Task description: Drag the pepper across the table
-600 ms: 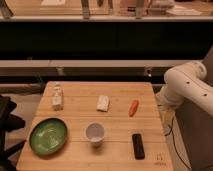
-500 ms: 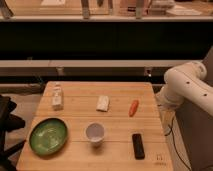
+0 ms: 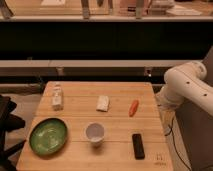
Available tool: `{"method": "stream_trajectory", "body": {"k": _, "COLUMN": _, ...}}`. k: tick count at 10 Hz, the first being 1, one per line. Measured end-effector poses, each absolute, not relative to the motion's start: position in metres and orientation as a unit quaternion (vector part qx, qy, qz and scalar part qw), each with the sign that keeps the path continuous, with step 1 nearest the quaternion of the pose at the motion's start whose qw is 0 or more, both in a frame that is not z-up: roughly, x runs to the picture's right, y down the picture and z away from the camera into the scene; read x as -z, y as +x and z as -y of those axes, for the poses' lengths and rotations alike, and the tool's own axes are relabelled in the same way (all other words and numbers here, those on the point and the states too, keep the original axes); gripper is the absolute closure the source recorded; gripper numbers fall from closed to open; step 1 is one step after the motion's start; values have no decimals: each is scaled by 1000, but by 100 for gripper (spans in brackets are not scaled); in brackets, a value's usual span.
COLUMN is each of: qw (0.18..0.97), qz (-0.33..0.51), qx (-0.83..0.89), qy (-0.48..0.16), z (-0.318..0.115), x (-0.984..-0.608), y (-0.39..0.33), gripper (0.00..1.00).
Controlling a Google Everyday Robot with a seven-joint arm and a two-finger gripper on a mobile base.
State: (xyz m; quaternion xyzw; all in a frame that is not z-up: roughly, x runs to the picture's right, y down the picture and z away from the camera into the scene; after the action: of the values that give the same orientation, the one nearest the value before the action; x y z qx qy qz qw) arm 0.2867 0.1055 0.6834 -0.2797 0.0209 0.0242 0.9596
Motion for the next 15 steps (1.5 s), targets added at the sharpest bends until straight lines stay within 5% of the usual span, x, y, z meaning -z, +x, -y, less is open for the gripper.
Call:
{"method": "stream_trajectory", "body": {"k": 10, "qw": 960, "qz": -22, "qx": -24, "qy": -279, "z": -105, "x": -685, "y": 286, "gripper": 20}}
{"method": "stream_trajectory", "body": {"k": 15, "qw": 964, "qz": -18, "qx": -3, "qy": -265, "z": -84, "x": -715, "y": 261, "gripper": 20}}
